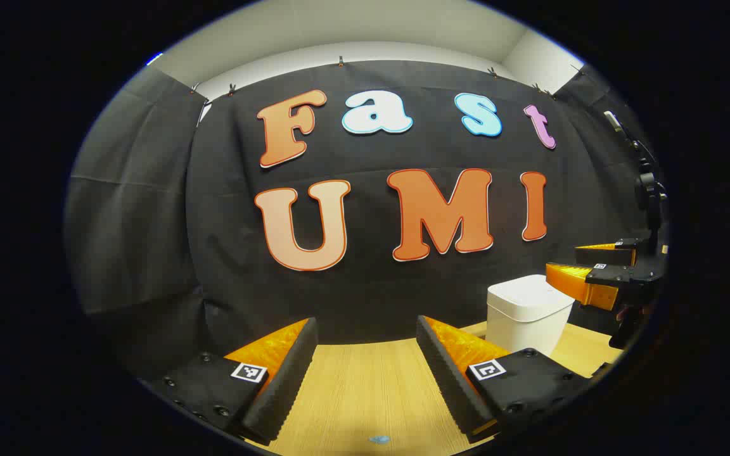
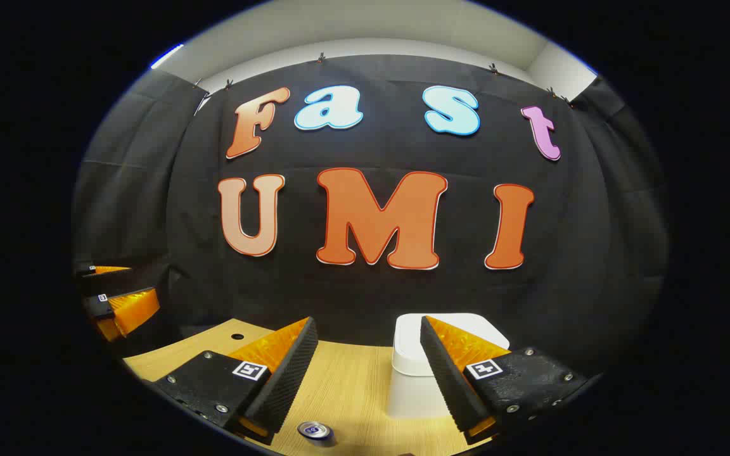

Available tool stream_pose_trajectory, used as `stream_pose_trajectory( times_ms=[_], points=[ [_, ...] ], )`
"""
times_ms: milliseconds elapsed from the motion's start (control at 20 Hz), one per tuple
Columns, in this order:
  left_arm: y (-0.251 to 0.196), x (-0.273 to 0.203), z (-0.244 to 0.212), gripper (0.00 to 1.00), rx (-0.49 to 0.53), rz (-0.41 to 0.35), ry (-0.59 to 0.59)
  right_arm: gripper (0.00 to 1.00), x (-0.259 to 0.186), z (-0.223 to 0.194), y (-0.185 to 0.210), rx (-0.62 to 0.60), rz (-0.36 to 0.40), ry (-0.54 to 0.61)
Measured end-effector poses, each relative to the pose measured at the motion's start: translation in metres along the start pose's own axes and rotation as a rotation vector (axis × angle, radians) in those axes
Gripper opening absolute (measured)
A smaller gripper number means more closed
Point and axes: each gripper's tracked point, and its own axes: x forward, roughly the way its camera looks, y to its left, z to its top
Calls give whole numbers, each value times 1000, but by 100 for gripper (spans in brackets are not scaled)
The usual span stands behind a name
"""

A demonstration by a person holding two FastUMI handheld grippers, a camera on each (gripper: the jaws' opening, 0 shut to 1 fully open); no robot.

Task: Press the lid of the desktop garbage bin to open it, pick up the crumpled paper on the desktop and throw it into the bin, then pick up the pop can on the desktop and drop it into the bin, and finally close the garbage bin lid.

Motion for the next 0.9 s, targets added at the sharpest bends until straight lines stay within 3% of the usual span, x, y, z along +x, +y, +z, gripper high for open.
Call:
stream_pose_trajectory(
  times_ms=[900],
  points=[
    [-27, 7, -16, 99, 22, 11, 47, 98, 12, -18, -38, -2, -4, 37]
  ],
)
